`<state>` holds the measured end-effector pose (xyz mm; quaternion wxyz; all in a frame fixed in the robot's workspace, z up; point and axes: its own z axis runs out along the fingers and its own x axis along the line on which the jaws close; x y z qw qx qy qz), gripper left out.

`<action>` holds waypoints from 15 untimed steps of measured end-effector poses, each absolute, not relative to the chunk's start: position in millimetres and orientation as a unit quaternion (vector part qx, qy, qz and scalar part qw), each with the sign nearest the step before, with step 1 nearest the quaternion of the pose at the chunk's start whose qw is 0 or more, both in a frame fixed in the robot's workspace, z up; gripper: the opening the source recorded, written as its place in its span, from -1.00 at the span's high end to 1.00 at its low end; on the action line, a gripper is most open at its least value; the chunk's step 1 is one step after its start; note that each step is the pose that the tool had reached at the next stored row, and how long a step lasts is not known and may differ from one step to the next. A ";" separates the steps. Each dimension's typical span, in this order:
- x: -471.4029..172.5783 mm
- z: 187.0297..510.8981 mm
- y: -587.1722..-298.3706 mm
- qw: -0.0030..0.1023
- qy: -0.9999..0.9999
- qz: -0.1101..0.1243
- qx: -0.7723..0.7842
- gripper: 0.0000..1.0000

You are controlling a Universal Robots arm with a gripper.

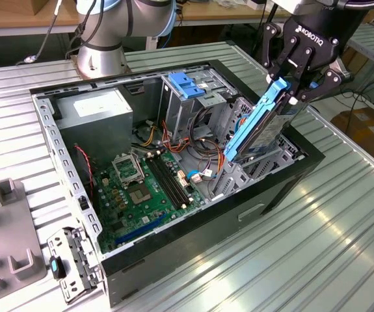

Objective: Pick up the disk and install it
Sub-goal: 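Insert the disk into the insertion slot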

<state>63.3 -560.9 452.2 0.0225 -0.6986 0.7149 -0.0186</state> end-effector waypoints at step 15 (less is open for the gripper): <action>63.2 455.9 -561.0 0.042 0.713 -0.037 -0.699 0.26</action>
